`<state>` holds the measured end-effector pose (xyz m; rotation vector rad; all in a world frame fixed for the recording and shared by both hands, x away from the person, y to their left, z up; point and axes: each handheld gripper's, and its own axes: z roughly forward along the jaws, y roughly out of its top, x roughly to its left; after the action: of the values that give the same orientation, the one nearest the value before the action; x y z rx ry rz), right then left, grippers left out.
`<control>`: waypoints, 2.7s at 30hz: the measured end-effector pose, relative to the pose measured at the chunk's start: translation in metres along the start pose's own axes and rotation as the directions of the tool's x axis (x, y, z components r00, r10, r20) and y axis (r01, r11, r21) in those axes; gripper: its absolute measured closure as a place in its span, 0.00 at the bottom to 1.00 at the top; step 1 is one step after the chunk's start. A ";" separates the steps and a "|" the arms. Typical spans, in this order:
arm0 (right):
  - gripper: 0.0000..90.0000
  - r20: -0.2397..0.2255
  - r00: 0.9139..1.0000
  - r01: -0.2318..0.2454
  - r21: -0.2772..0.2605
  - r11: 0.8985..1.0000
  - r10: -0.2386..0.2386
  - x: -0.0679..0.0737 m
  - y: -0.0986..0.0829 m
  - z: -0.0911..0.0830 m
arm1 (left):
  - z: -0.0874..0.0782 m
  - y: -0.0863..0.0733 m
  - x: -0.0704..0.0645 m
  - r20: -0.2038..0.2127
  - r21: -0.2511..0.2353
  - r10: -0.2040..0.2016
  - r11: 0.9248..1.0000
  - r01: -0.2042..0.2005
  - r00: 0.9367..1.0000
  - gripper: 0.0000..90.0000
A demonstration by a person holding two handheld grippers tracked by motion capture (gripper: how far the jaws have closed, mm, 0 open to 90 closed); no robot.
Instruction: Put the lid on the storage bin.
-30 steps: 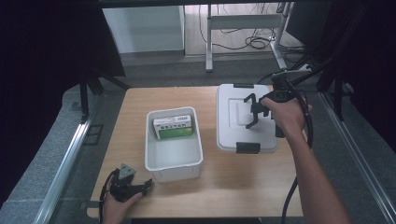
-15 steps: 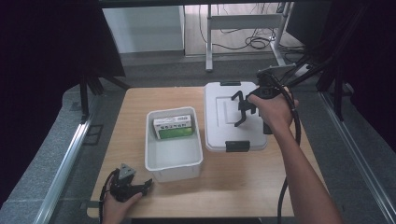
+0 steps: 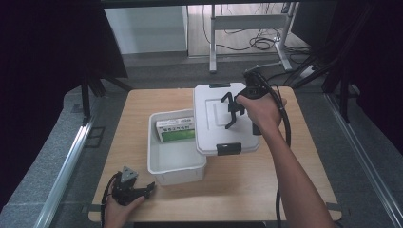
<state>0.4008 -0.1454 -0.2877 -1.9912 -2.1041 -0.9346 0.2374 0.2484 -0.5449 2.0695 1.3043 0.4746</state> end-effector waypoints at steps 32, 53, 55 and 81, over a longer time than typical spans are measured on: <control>0.94 -0.029 0.998 0.054 0.071 0.996 -0.052 0.056 -0.001 0.040 | 0.000 0.000 0.000 0.000 0.000 0.004 1.000 -0.004 1.000 0.14; 0.94 -0.073 0.996 0.066 0.100 0.993 -0.059 0.084 -0.008 0.059 | 0.000 0.000 0.000 0.000 0.000 0.004 1.000 -0.004 1.000 0.14; 0.94 -0.076 0.995 0.067 0.101 0.993 -0.060 0.086 -0.008 0.062 | 0.000 0.000 0.000 0.000 0.000 0.004 1.000 -0.004 1.000 0.14; 0.94 -0.072 0.997 0.037 0.164 0.986 -0.025 0.100 -0.021 0.104 | 0.000 0.000 0.000 0.000 -0.002 0.001 1.000 -0.001 1.000 0.14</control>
<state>0.4014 -0.0063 -0.3322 -1.8249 -2.1056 -0.7923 0.2375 0.2483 -0.5451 2.0686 1.3019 0.4762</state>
